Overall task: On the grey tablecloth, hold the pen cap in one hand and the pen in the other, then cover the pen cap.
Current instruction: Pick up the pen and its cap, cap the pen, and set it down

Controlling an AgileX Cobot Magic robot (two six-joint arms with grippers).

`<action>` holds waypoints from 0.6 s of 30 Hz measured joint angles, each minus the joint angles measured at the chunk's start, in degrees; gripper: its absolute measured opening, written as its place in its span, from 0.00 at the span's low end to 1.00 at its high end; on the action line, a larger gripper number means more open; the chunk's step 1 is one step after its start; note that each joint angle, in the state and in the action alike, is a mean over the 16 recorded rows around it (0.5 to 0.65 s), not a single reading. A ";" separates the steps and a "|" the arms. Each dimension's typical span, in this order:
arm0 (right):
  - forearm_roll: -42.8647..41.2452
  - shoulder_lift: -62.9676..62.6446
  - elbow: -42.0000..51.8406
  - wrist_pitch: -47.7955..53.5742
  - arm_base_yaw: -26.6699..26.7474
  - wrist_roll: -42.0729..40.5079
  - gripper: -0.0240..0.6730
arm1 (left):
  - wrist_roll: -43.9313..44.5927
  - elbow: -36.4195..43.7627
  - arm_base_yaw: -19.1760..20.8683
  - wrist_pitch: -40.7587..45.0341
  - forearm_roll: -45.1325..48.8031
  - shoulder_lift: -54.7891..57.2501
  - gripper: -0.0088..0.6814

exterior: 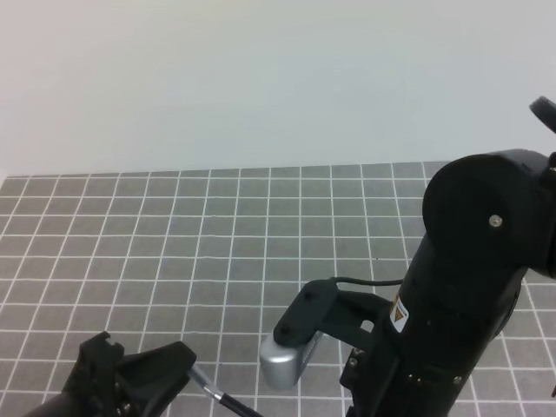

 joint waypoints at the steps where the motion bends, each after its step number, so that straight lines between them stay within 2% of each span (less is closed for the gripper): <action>1: 0.20 0.00 0.00 -0.10 0.00 0.22 0.03 | 0.00 0.00 -0.06 0.08 0.01 0.00 0.01; 18: 2.26 1.84 -2.11 -0.04 0.00 4.38 0.03 | 0.30 0.00 -0.16 1.47 -0.04 0.06 0.01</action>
